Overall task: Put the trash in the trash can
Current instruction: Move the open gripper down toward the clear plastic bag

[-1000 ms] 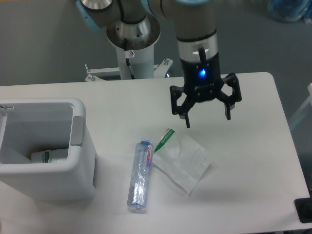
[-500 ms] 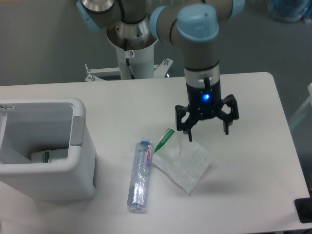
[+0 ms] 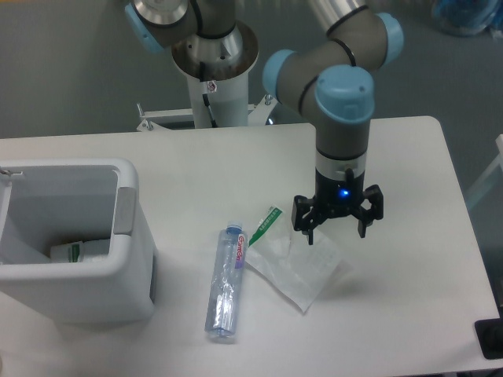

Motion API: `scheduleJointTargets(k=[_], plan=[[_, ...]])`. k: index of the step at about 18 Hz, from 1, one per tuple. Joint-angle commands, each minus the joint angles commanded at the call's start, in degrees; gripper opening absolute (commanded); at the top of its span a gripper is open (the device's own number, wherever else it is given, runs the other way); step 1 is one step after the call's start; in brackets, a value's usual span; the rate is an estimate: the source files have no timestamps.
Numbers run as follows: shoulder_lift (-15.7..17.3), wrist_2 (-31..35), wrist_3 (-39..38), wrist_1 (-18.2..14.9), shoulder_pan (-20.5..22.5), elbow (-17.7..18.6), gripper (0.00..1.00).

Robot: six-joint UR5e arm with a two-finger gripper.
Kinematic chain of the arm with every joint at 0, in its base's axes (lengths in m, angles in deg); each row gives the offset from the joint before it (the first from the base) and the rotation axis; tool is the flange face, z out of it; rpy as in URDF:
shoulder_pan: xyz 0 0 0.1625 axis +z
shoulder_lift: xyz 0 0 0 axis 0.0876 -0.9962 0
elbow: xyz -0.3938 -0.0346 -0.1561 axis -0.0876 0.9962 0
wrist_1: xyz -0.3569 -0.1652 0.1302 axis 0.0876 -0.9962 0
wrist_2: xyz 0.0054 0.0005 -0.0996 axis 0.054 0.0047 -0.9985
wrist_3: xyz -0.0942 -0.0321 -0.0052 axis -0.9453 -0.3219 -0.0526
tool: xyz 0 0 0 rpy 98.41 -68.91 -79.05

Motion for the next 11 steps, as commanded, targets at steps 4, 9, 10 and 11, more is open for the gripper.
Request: scheduleJointTargets(k=[4, 9, 10, 11], plan=[[-2.20, 2.54, 0.00, 0.00, 0.00, 1.76, 1.00], [-4.22, 3.08, -4.20, 0.88, 0.62, 2.12, 1.00], [-4.92, 3.17, -4.91, 1.31, 0.53, 2.11, 1.00], [-5.19, 3.17, -5.10, 2.01, 0.35, 2.55, 1.00]])
